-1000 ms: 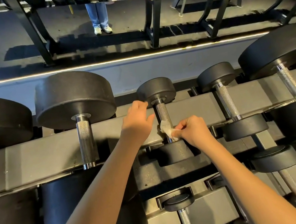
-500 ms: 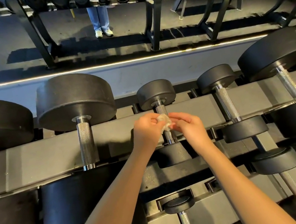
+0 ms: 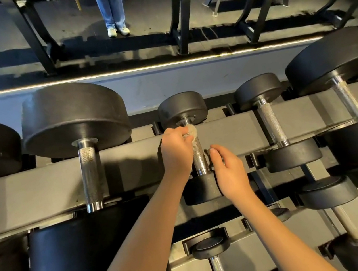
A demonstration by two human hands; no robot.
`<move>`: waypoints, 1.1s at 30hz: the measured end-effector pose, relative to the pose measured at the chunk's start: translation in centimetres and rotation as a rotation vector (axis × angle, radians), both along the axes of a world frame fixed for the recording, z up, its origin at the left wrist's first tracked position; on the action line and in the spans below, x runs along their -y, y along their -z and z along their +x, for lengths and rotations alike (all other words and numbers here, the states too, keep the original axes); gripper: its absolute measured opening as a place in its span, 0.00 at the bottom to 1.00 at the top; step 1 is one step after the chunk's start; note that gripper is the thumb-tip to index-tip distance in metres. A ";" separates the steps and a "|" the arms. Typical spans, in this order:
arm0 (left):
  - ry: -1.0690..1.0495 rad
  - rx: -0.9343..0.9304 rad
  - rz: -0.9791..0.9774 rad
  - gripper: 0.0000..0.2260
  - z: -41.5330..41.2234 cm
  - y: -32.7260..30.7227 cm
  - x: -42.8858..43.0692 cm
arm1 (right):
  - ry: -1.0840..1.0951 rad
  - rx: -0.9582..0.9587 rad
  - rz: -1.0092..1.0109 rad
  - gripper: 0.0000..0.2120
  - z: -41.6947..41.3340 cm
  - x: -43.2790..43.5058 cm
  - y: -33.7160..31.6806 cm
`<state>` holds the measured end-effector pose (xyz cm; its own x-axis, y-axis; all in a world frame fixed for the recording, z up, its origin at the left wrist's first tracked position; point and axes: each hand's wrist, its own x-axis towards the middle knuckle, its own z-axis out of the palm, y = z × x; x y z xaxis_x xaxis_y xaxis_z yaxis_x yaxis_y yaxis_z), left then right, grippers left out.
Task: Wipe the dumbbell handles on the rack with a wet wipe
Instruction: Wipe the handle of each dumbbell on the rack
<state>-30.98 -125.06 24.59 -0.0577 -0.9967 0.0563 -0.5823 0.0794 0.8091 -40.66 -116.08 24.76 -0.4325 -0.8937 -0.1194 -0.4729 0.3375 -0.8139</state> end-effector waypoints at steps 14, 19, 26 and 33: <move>-0.041 -0.058 0.119 0.09 0.3 -0.9 2.3 | 0.014 -0.007 -0.028 0.17 0.1 -0.1 -0.3; 0.063 -0.073 0.007 0.07 0.5 0.9 -0.6 | 0.020 -0.004 -0.042 0.17 0.1 -0.2 -0.2; 0.008 -0.116 0.020 0.08 0.7 -0.2 0.1 | 0.042 -0.011 -0.059 0.16 0.2 -0.2 -0.3; 0.053 -0.069 -0.070 0.10 0.3 0.8 -1.7 | 0.050 -0.014 -0.070 0.16 0.2 -0.2 -0.1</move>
